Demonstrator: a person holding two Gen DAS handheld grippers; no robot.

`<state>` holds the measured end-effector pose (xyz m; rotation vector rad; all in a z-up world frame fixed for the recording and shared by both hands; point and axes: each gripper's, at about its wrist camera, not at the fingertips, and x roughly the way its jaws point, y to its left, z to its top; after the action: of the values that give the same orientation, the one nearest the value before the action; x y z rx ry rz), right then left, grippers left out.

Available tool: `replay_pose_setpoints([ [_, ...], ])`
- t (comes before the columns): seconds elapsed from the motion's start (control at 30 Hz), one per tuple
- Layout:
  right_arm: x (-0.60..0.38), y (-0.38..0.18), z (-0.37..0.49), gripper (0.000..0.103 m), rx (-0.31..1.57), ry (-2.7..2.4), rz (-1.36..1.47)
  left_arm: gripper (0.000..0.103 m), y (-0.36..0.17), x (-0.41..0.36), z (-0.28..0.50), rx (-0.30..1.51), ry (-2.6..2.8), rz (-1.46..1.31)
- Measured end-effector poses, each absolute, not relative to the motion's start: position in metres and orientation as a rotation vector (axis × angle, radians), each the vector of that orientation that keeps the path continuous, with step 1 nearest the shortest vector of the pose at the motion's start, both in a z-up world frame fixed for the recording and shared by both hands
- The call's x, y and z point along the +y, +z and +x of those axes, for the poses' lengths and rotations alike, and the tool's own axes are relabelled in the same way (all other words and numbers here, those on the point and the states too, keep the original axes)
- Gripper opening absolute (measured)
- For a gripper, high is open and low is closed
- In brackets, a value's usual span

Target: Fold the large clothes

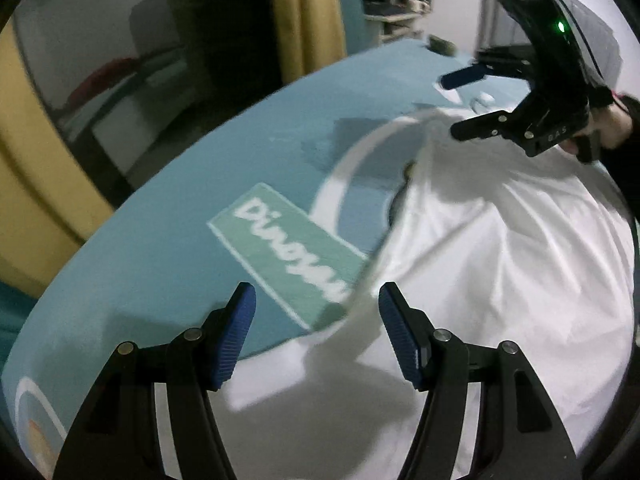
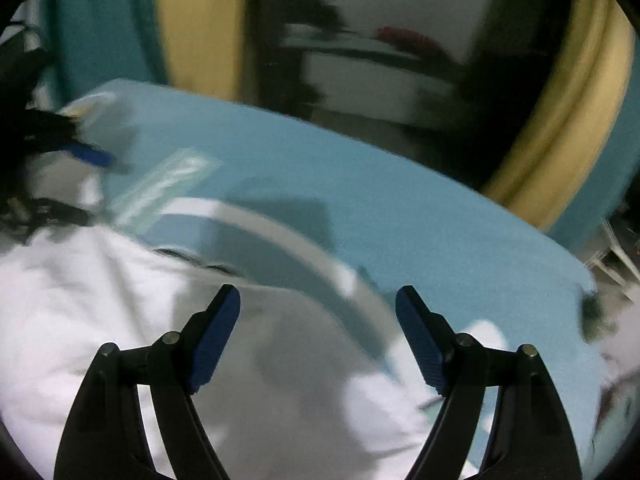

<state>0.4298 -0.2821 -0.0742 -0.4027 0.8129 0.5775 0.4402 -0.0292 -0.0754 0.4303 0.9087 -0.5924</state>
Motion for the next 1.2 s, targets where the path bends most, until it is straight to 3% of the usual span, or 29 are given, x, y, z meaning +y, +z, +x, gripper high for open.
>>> replay_pose_setpoints([
  [0.2,-0.241,-0.102,0.424,0.078,0.813,0.675,-0.561,0.067,-0.095,-0.052,0.438,0.973,-0.619,0.529],
  [0.23,-0.24,-0.102,0.427,0.061,0.82,0.701,-0.542,0.067,-0.096,-0.052,0.44,0.973,-0.615,0.52],
  [0.27,-0.243,-0.101,0.428,0.027,0.839,0.745,-0.507,0.067,-0.095,-0.051,0.442,0.972,-0.607,0.5],
  [0.3,-0.241,-0.098,0.427,0.003,0.846,0.756,-0.483,0.067,-0.093,-0.049,0.445,0.971,-0.588,0.494],
  [0.33,-0.239,-0.101,0.431,0.001,0.854,0.711,-0.519,0.067,-0.094,-0.05,0.444,0.962,-0.56,0.493],
  [0.9,-0.267,-0.089,0.45,0.002,0.847,0.491,-0.399,0.066,-0.099,-0.038,0.467,0.958,-0.438,0.507],
  [0.93,-0.265,-0.084,0.449,0.002,0.837,0.487,-0.391,0.06,-0.097,-0.036,0.468,0.96,-0.427,0.49],
  [0.97,-0.271,-0.08,0.449,0.004,0.832,0.483,-0.376,0.036,-0.096,-0.033,0.471,0.952,-0.399,0.482],
  [1.0,-0.281,-0.075,0.444,0.006,0.828,0.472,-0.362,0.025,-0.095,-0.027,0.476,0.95,-0.362,0.469],
  [1.1,-0.312,-0.064,0.424,0.025,0.821,0.425,-0.296,0.023,-0.097,-0.013,0.485,0.917,-0.247,0.46],
  [1.17,-0.337,-0.063,0.406,0.054,0.827,0.367,-0.251,0.024,-0.094,-0.002,0.491,0.916,-0.185,0.419],
  [1.2,-0.35,-0.064,0.395,0.059,0.83,0.333,-0.231,0.03,-0.088,0.005,0.491,0.907,-0.174,0.376],
])
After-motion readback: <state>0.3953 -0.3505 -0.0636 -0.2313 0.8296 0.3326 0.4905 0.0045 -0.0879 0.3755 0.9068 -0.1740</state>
